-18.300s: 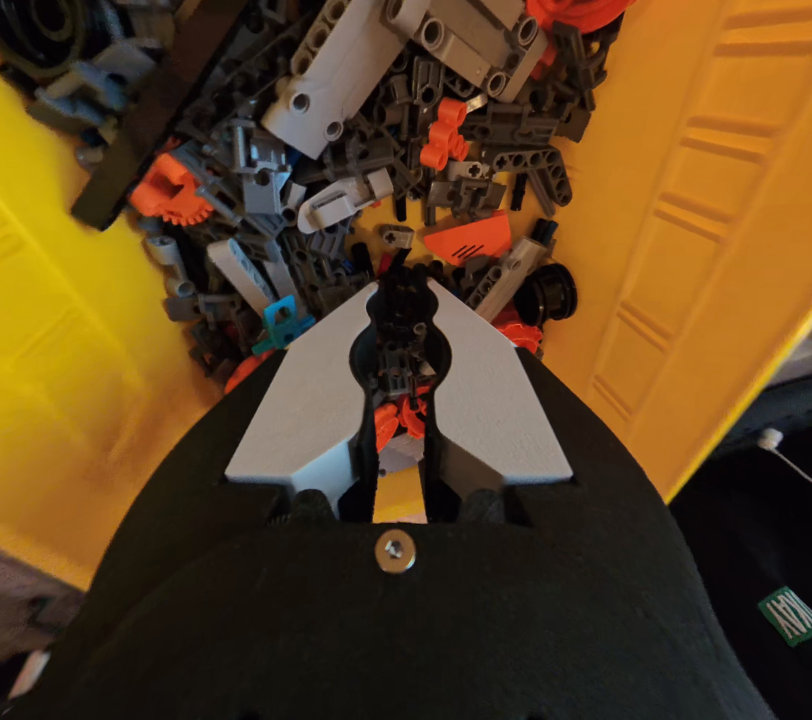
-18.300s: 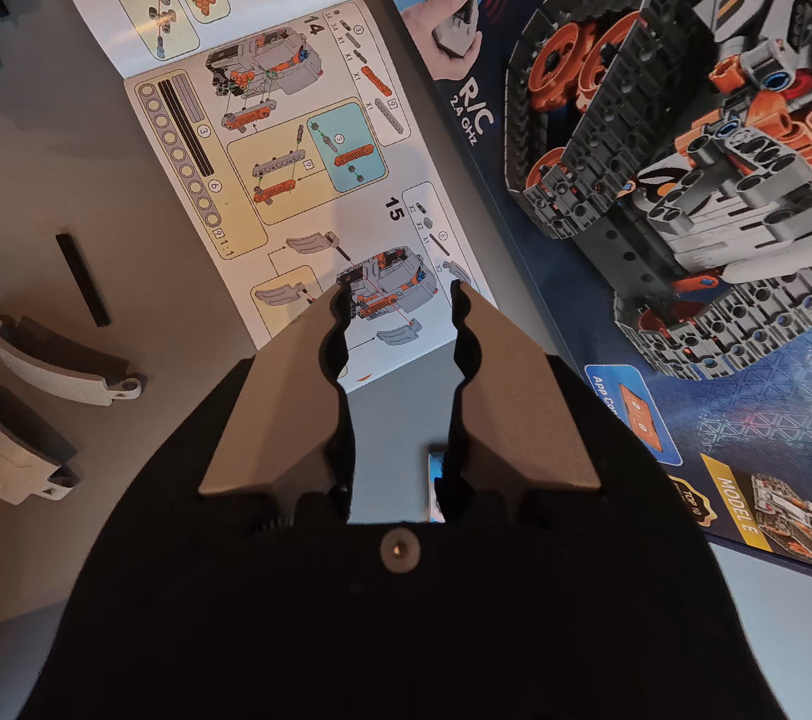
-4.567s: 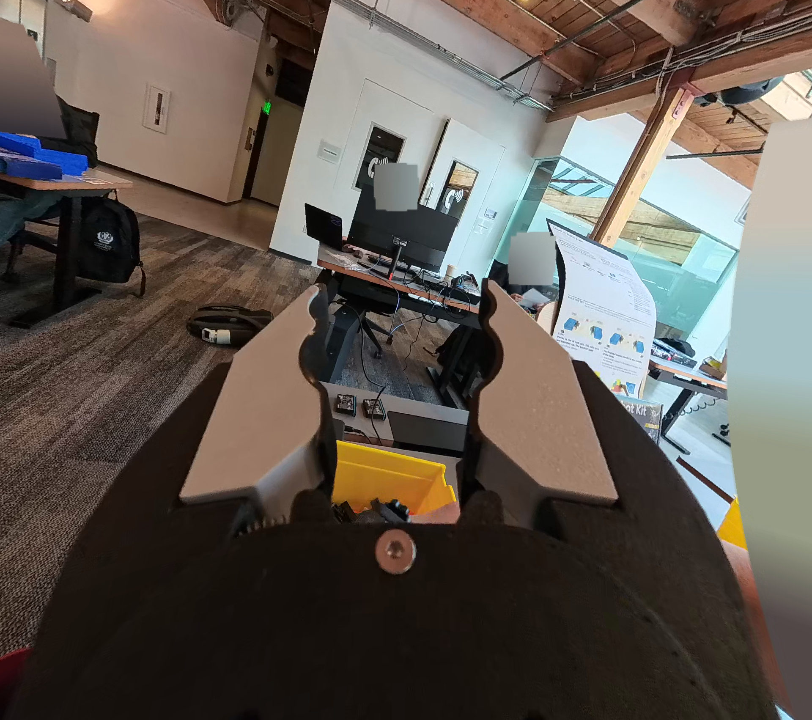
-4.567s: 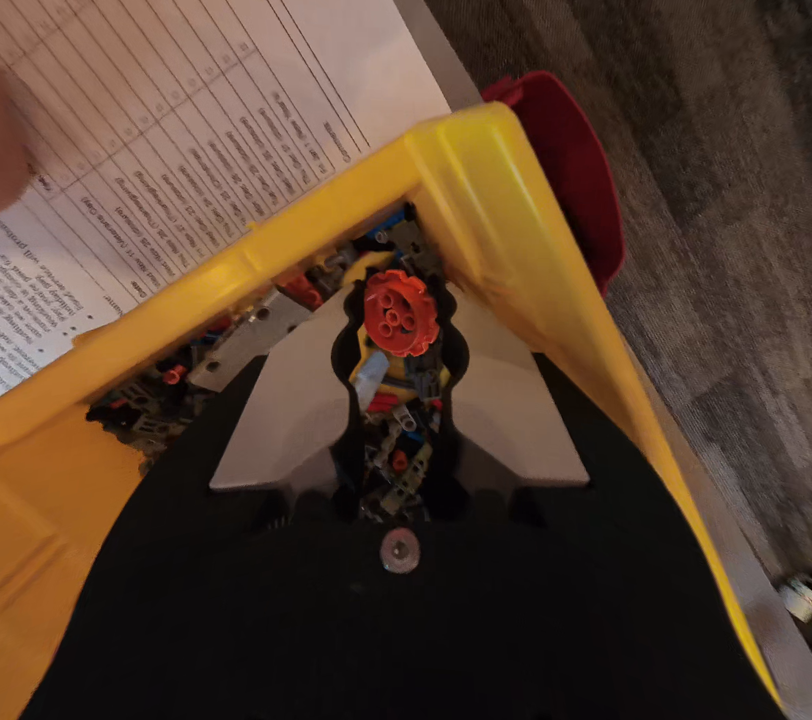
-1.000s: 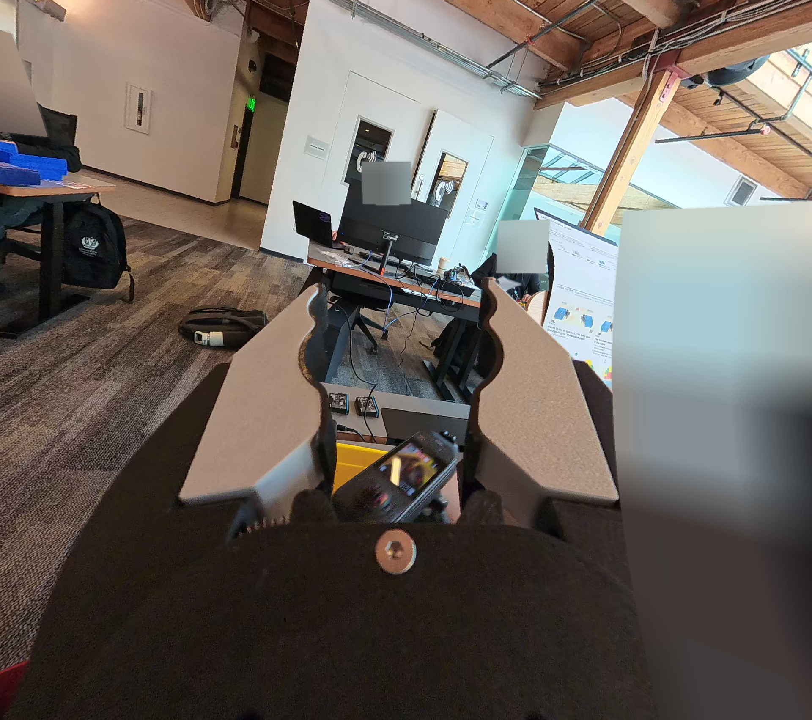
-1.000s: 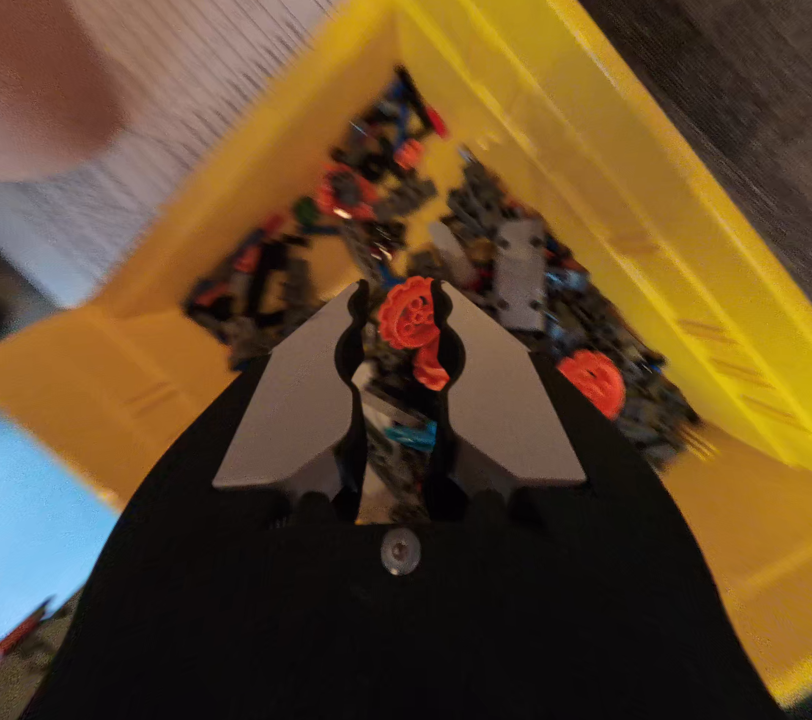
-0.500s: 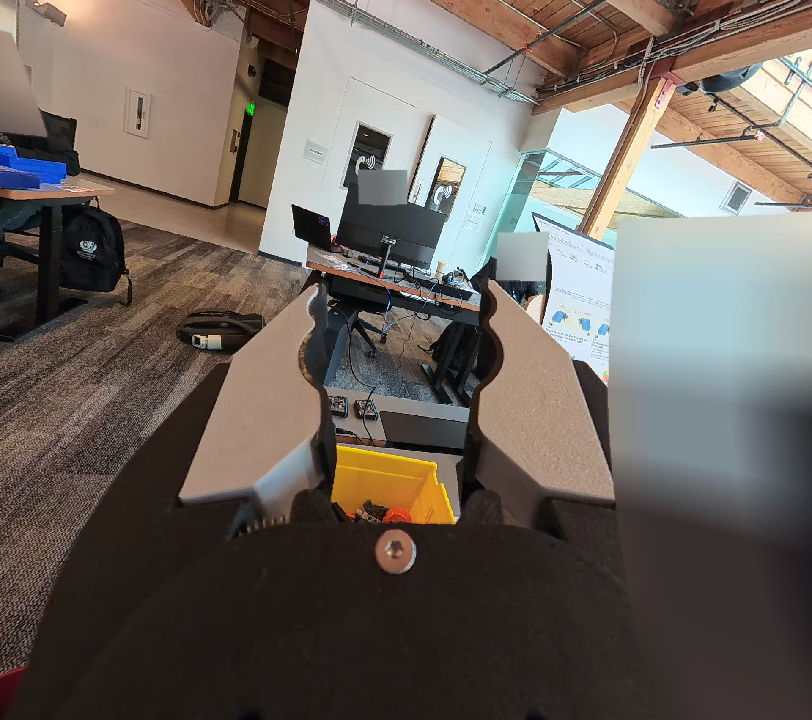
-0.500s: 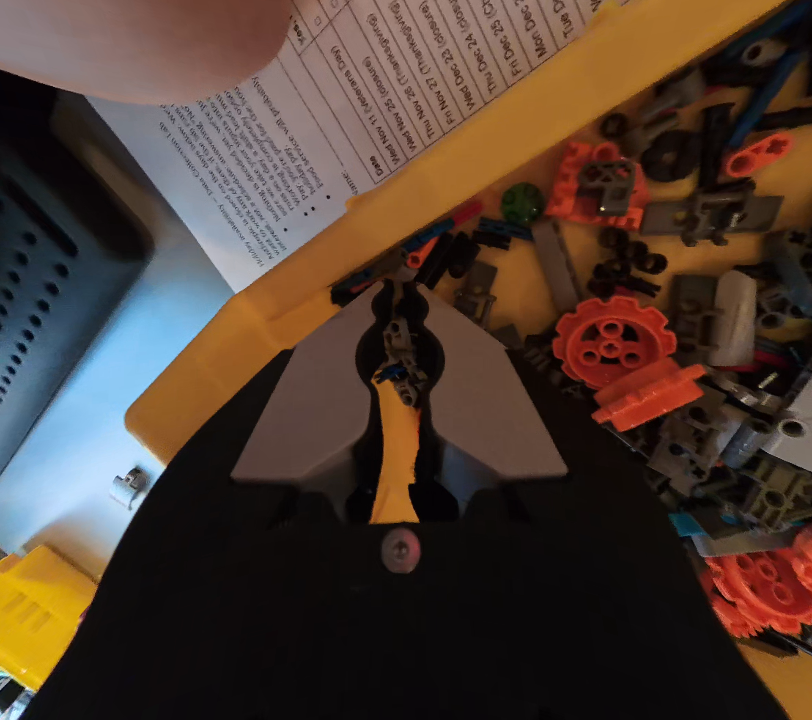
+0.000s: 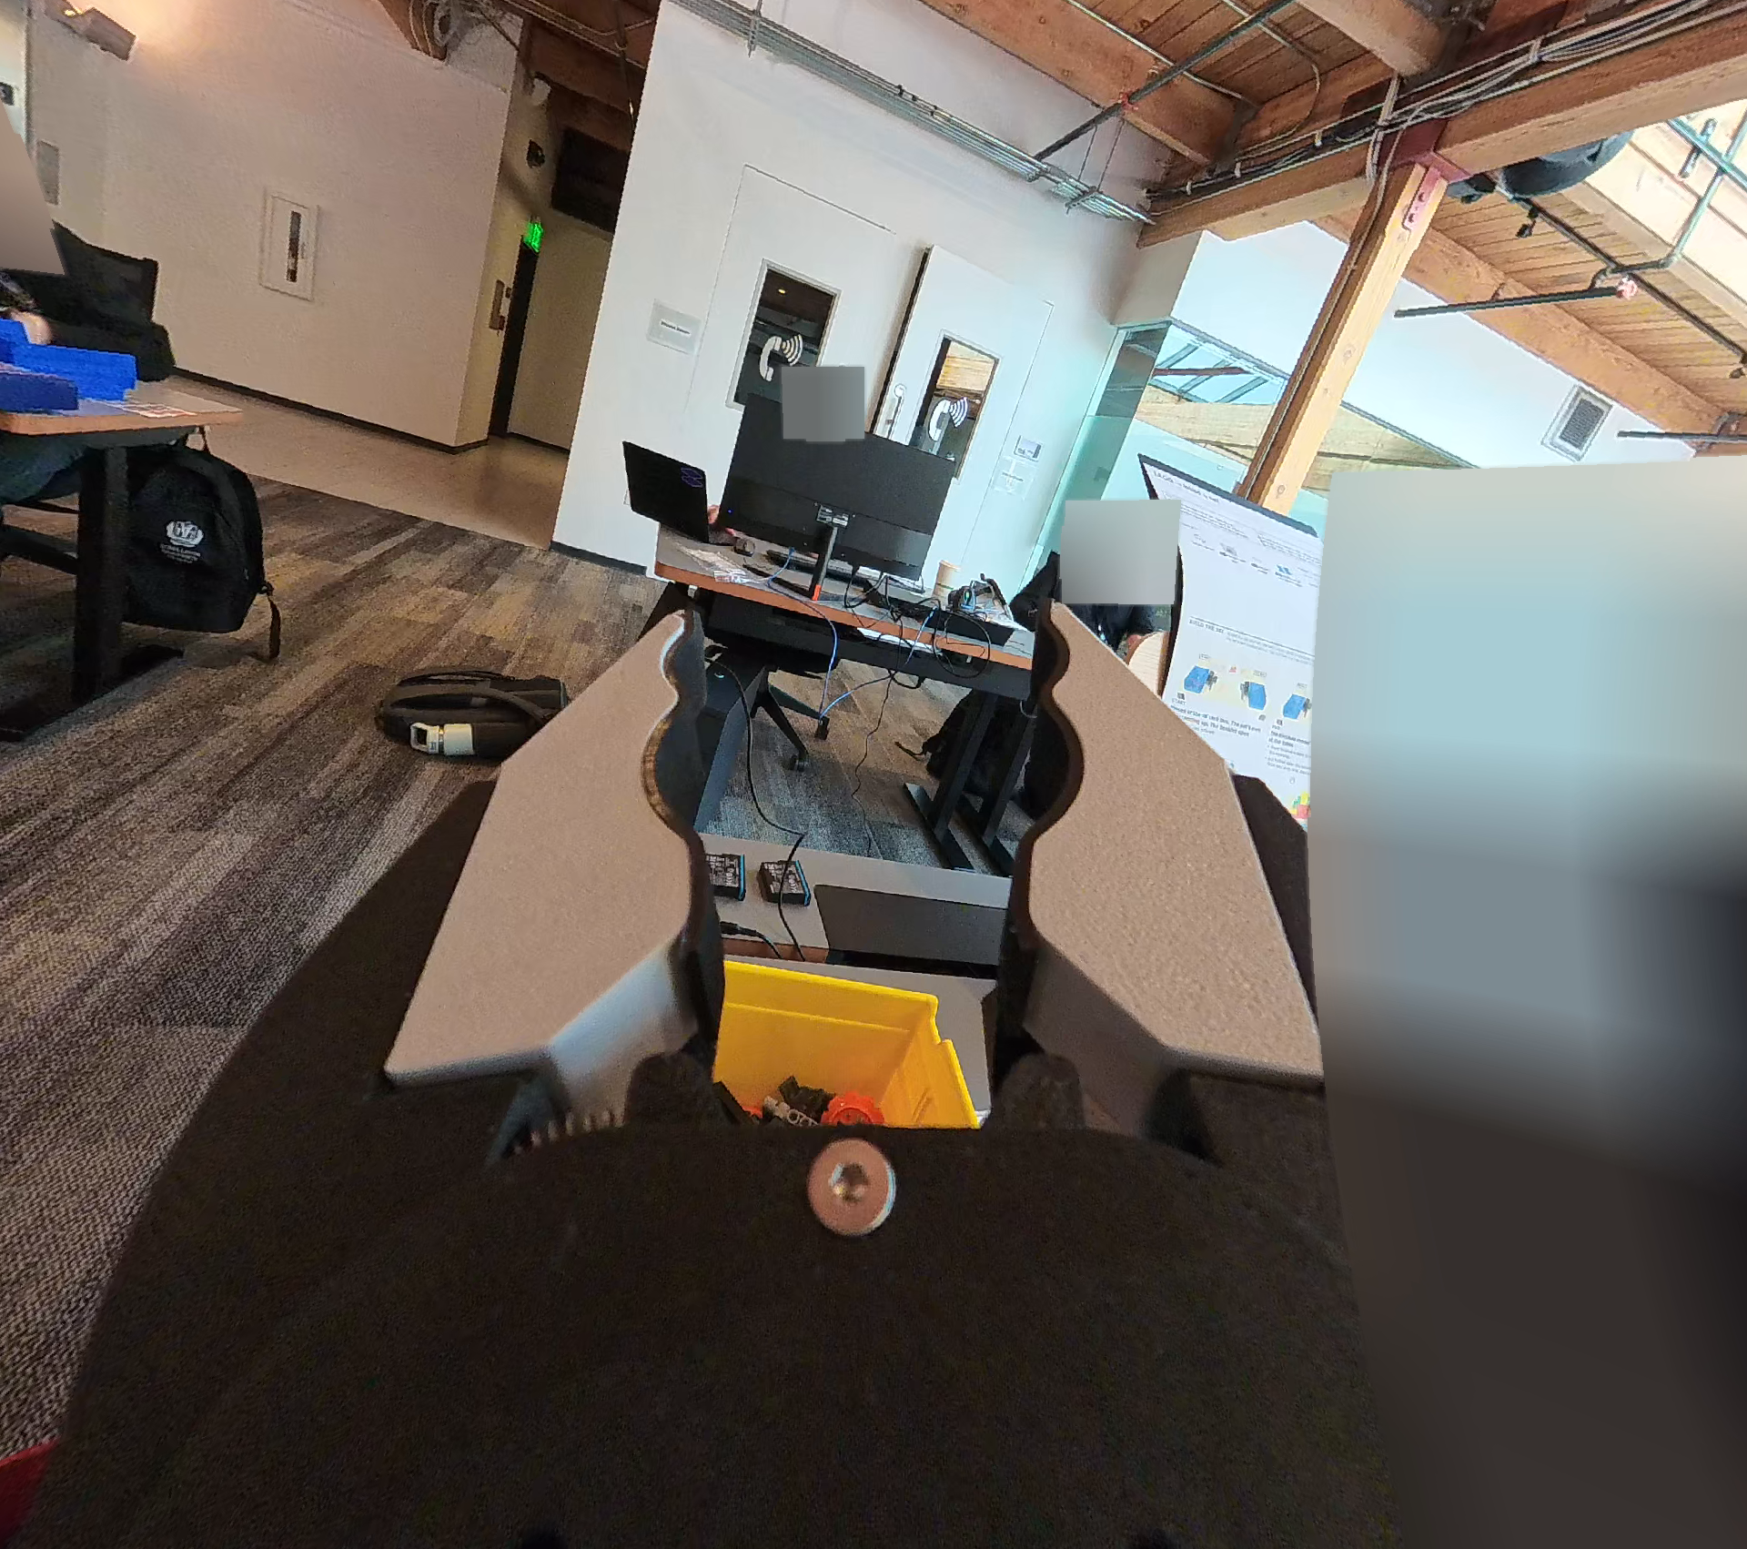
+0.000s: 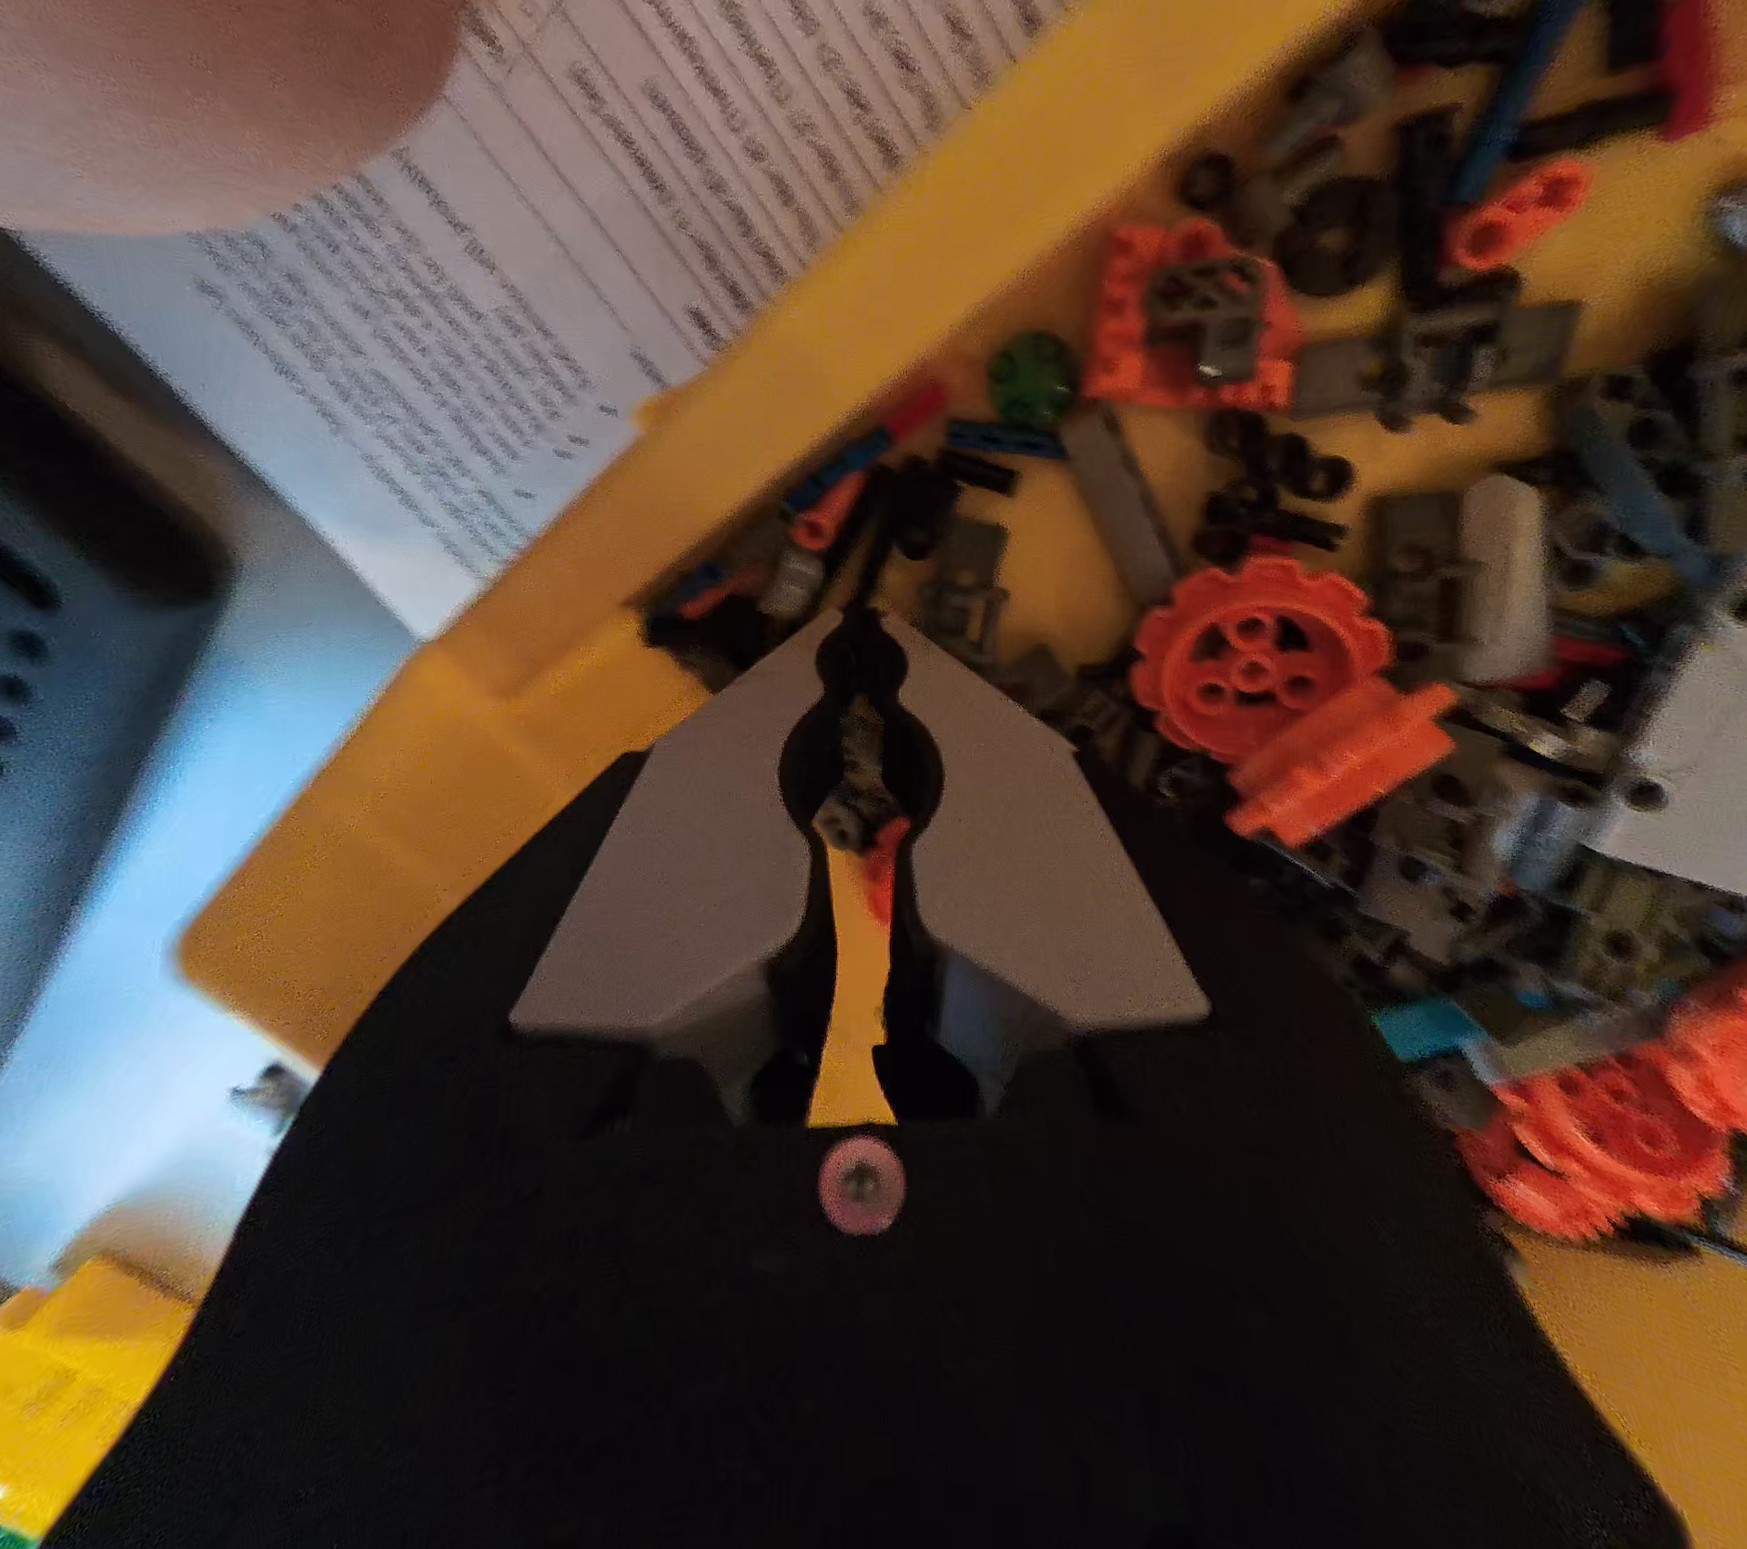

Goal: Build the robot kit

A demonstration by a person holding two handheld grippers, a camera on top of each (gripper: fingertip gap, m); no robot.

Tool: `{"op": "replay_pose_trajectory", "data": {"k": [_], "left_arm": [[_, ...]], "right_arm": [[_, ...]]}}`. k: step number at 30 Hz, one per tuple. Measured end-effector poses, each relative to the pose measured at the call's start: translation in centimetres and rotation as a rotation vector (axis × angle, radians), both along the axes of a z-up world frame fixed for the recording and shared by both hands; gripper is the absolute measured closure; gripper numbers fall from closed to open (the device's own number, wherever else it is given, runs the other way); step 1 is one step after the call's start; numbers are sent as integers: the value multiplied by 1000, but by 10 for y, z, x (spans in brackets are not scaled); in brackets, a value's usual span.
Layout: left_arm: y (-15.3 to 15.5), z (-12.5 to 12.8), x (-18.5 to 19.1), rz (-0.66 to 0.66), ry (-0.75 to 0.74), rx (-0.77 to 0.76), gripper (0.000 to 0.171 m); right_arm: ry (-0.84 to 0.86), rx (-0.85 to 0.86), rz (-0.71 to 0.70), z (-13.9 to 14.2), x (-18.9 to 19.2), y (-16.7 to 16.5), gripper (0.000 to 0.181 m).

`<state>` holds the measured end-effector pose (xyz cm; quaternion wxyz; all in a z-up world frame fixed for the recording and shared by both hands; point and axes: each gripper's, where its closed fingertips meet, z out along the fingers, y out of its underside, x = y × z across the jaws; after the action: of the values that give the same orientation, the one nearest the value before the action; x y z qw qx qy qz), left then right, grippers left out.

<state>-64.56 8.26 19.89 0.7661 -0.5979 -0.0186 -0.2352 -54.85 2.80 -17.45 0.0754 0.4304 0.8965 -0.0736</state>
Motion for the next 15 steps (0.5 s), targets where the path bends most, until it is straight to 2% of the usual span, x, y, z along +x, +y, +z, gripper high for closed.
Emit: {"op": "replay_pose_trajectory", "data": {"k": [1,3,5,9,12,15], "left_arm": [[0,0,0,0,-2,2,104],[0,0,0,-1,-3,3,104],[0,0,0,-1,-2,1,104],[0,0,1,-2,1,2,104],[0,0,2,-4,6,0,104],[0,1,3,-6,4,2,104]], "right_arm": [[7,40,7,-2,-1,9,181],[-2,14,-8,-2,1,10,181],[11,-42,-56,2,-2,4,181],[-11,-159,-50,14,3,-20,181],[-24,-114,-27,8,5,-20,170],[-22,-53,13,3,6,-18,171]]}}
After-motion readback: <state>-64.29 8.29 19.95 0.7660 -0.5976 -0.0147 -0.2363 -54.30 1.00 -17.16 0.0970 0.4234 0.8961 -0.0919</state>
